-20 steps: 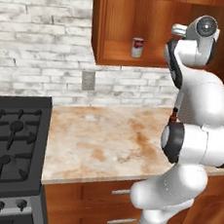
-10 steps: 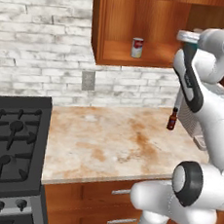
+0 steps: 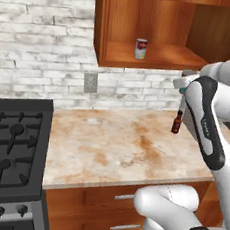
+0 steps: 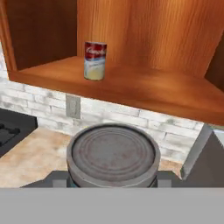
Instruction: Restock the canned food cabinet by taking the new fresh canned food from the counter and placing it in the cabinet. Then, take the old canned food from the cabinet and place it on the counter.
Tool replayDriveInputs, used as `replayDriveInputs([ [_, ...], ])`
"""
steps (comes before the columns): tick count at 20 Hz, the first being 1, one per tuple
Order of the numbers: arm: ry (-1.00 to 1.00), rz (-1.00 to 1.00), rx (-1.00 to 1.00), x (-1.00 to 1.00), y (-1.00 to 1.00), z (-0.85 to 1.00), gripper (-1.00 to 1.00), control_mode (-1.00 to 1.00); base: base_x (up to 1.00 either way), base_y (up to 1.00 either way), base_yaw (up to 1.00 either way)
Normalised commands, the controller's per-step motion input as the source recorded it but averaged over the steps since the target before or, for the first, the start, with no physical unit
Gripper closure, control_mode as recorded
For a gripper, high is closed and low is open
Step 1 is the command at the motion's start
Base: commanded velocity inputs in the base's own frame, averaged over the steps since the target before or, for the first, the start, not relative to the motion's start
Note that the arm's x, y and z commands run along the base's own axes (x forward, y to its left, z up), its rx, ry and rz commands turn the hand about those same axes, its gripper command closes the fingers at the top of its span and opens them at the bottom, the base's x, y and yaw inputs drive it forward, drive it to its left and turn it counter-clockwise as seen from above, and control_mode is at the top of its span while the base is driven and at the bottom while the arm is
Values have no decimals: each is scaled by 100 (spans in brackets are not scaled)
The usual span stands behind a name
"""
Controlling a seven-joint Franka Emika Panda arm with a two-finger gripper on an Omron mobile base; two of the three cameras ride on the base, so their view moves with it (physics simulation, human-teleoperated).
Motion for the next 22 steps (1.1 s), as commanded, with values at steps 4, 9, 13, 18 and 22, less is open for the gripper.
replayDriveInputs([
  [4,55,30,-27,-49,82,-100,100,-100,0,0,0],
  [9,20,17,-5,61,100,-77,100,-100,0,0,0],
  [13,4,8,3,76,98,-79,100,-100,0,0,0],
  [18,8,2,1,68,77,-84,100,-100,0,0,0],
  [22,12,0,3,37,43,-100,100,-100,0,0,0],
])
